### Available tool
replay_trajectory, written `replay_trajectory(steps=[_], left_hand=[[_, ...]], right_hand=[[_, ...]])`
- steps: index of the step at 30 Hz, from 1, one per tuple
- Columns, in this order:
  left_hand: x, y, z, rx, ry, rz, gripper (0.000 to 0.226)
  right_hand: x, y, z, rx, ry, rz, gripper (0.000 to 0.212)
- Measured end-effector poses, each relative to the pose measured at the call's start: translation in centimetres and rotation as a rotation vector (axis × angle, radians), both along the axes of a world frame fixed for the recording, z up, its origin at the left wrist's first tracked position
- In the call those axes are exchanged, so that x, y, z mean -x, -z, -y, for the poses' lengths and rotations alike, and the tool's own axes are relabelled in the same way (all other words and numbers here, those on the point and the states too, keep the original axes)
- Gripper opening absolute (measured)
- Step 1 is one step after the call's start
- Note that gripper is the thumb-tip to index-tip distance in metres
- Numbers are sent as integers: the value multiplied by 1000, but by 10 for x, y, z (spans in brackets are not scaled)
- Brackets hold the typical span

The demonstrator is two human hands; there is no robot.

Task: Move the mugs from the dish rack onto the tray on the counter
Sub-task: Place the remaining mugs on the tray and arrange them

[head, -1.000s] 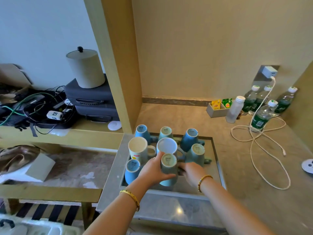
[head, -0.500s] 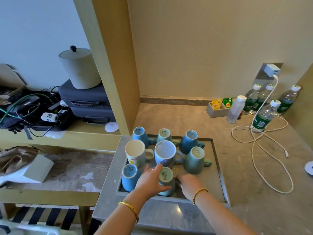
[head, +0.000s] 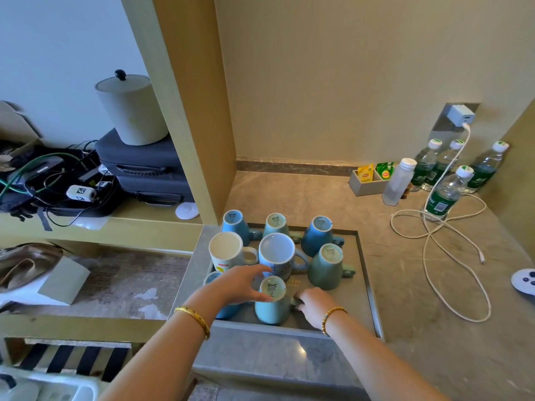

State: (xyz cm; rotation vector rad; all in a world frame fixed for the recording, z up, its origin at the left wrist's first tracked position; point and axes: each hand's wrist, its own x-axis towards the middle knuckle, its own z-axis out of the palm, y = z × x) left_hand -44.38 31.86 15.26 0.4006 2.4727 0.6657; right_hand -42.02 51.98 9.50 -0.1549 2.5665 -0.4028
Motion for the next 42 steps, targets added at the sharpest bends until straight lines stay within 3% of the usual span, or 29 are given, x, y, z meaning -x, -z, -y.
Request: replay_trajectory(steps=[6,21,23,27,32,36,42], left_hand=[[-3,-5,-15,173,163,-93,70],[-9,1,-11,125,103,-105,74],[-12,-4,-7,41,2,-133,69],[-16,-17,12,-182,-323,-247,35],[-34,-34,62,-342,-657,-361,28],[-73,-35,135,-399,-904,-430,24],[-175,-12,267,-336,-1231,-420,21]], right_hand=[[2,1,3,-27,3,-10,28],[-2,-5,-2,43,11,-101,25],[0,-15,-4,103,73,-260,21],[7,-44,15,328,168,-611,13],[8,-74,97,523,23,-911,24],[-12,-83,190,608,-178,-907,35],[-83,-64,334,641,-486,-678,33]])
